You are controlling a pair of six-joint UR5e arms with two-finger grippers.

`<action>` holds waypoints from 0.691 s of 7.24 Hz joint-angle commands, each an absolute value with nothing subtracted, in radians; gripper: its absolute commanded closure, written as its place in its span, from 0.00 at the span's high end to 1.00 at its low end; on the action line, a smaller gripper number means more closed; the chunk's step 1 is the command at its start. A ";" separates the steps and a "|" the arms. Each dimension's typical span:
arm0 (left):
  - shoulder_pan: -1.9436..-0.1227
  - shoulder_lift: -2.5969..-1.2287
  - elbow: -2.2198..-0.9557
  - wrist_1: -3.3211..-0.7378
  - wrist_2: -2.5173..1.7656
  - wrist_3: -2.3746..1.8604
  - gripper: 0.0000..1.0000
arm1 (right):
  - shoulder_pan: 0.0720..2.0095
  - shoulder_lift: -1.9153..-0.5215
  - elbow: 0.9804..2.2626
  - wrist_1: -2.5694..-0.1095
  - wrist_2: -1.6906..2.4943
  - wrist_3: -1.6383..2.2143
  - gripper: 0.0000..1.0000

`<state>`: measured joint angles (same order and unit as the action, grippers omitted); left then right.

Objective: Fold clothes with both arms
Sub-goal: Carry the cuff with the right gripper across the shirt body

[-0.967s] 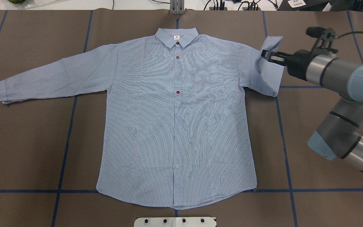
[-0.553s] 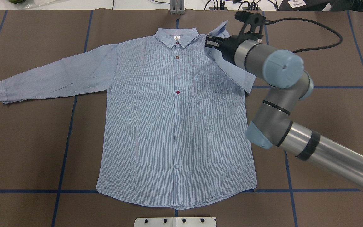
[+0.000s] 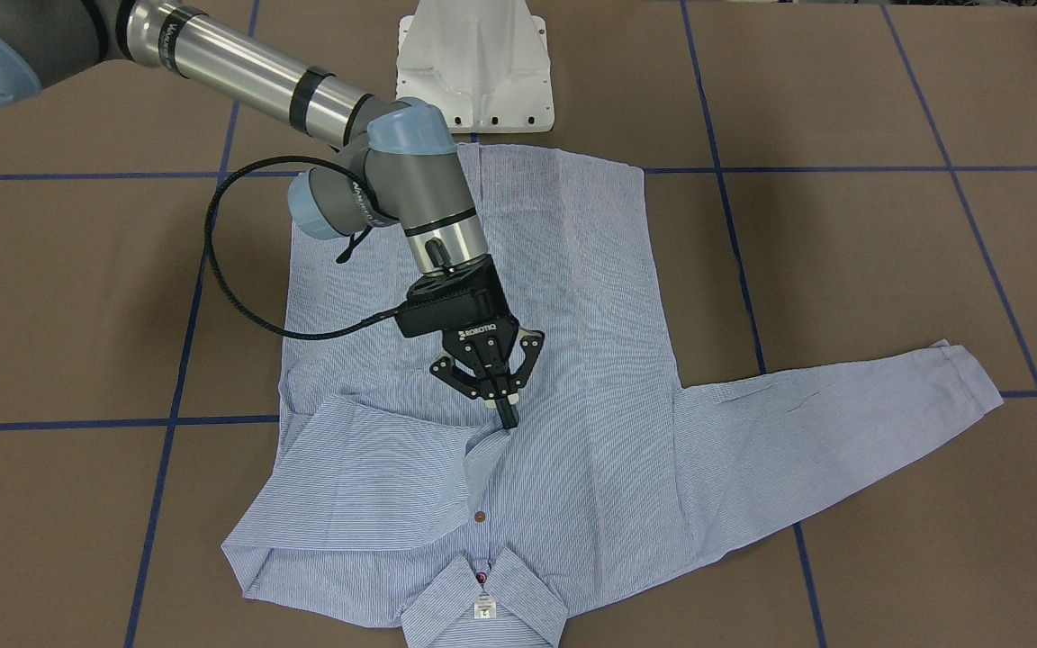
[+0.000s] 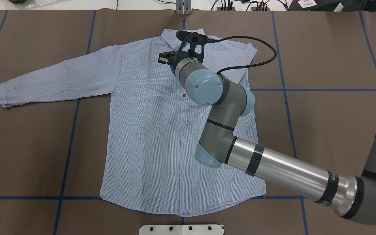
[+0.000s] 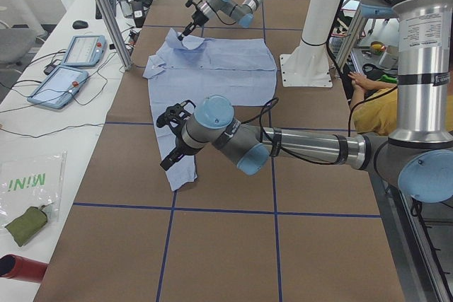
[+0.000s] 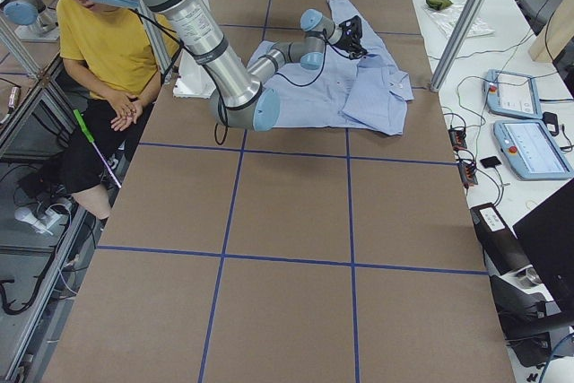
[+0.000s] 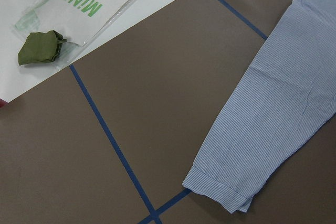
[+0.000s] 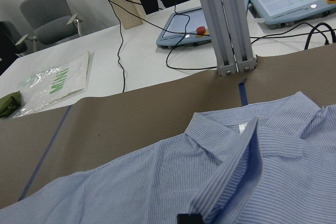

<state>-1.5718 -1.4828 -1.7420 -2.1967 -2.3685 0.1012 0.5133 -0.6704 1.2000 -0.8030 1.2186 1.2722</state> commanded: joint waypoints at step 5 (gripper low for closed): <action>-1.572 -1.477 -1.735 -2.197 -2.368 0.104 1.00 | 0.381 -0.534 1.055 -0.956 1.207 1.237 0.00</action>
